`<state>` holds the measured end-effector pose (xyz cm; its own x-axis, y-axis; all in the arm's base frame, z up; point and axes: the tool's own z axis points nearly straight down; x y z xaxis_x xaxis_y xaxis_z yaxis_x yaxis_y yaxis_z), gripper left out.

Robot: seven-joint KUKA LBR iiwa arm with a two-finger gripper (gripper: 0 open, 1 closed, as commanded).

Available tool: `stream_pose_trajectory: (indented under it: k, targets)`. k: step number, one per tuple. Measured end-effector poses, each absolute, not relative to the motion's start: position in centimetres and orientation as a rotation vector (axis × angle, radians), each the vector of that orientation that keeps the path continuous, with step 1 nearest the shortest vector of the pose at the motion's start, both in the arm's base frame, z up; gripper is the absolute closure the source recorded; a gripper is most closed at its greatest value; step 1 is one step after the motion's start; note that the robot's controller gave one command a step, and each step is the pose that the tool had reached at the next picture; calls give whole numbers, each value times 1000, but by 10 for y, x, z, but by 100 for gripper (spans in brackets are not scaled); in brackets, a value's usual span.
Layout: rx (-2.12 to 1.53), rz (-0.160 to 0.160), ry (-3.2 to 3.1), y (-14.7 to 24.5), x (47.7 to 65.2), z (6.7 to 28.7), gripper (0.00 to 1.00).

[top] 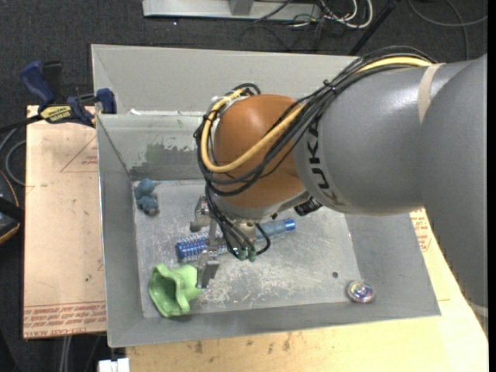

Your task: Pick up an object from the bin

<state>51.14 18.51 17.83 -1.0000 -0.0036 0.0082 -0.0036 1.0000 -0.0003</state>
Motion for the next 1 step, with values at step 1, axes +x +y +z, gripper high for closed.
stream_pose_trajectory:
  k: [1]
  targets:
    - [-113,-13,-3152,174,516,73,0]
